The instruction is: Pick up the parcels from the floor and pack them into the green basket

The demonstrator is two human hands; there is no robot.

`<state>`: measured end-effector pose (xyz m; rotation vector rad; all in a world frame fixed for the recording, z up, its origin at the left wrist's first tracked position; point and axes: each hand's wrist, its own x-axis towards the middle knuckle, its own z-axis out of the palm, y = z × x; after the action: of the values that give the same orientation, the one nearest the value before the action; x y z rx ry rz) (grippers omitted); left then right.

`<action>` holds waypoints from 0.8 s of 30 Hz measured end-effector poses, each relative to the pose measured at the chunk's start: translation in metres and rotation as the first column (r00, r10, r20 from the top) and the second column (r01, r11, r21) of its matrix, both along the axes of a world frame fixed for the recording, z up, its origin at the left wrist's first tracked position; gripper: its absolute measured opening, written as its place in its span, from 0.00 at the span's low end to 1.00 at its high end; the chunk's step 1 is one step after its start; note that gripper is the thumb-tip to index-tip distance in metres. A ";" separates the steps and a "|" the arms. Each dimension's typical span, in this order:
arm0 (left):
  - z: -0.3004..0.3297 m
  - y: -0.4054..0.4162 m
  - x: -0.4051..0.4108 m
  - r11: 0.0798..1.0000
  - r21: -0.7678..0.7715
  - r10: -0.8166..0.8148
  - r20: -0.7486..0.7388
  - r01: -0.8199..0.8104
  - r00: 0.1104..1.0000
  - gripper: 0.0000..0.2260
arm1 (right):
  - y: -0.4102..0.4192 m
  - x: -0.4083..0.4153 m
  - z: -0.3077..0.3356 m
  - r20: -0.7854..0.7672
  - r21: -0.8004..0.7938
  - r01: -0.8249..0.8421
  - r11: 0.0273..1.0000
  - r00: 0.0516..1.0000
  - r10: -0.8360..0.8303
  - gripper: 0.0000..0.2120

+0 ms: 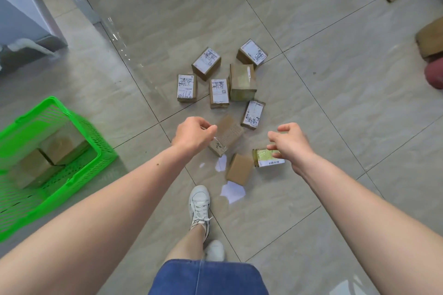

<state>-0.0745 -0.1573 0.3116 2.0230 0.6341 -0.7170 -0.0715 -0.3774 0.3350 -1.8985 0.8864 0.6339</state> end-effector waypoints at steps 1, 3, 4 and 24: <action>-0.009 -0.002 0.004 1.000 0.005 0.003 -0.013 -0.003 1.000 0.10 | -0.002 0.005 -0.010 -0.001 -0.021 -0.013 1.000 1.000 0.013 0.16; -0.031 -0.007 0.012 1.000 0.014 0.005 -0.032 -0.005 0.999 0.11 | -0.007 0.015 -0.033 0.000 -0.053 -0.036 0.998 0.999 0.036 0.16; -0.044 -0.010 0.015 1.000 0.017 0.009 -0.041 -0.008 0.999 0.12 | -0.010 0.020 -0.046 -0.002 -0.065 -0.048 0.997 0.999 0.048 0.16; -0.374 -0.050 0.014 0.966 0.069 0.259 -0.219 -0.249 0.941 0.43 | -0.042 0.063 -0.364 -0.064 -0.086 -0.306 0.948 0.951 0.301 0.29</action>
<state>-0.0601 -0.2069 -0.0620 1.8632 1.0300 -0.7889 -0.0087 -0.4193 -0.0292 -2.1351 0.6682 0.8398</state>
